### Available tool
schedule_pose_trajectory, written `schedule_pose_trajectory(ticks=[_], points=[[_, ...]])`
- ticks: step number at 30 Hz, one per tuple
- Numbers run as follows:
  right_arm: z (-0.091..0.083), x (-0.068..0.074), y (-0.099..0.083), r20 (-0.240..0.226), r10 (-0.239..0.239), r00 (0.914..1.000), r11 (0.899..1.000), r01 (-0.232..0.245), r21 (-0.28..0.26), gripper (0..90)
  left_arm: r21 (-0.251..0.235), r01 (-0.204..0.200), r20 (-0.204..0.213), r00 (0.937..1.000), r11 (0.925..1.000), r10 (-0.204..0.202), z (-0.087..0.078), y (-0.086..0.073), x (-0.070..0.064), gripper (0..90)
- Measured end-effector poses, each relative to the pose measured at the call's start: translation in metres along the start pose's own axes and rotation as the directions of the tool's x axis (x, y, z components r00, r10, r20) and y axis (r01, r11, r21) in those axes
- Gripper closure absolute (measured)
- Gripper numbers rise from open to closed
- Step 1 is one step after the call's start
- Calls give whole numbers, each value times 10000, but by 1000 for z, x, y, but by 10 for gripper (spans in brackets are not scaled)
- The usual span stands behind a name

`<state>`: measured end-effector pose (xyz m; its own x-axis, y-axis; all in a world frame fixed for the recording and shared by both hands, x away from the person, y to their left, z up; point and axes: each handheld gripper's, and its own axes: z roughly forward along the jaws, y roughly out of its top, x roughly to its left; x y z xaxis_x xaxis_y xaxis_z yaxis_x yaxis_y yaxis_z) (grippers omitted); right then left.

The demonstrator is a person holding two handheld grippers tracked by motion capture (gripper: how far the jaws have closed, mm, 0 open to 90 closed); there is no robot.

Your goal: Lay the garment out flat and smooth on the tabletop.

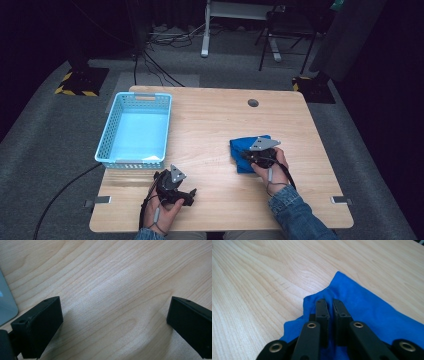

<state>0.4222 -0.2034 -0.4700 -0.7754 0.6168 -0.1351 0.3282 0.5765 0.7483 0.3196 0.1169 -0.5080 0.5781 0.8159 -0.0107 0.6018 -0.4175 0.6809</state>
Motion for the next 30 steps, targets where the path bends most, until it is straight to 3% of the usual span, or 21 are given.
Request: schedule_pose_trajectory(ticks=[8,16,24,30], points=[[-29,-11,9,368,281,9989,9972,-254,-698,856,-1,2,2,10000,10000,-2,0,0,0,3],[-63,-32,6,832,829,9931,9881,-710,-1366,856,0,4,2,10000,10000,-4,0,0,0,3],[-92,-52,-6,1318,1552,9790,9718,-1274,-1984,856,0,6,5,10000,10000,-6,0,0,0,3],[-111,-68,-22,1660,2166,9620,9581,-1768,-2254,855,2,4,3,10000,10000,-4,0,0,0,3]])
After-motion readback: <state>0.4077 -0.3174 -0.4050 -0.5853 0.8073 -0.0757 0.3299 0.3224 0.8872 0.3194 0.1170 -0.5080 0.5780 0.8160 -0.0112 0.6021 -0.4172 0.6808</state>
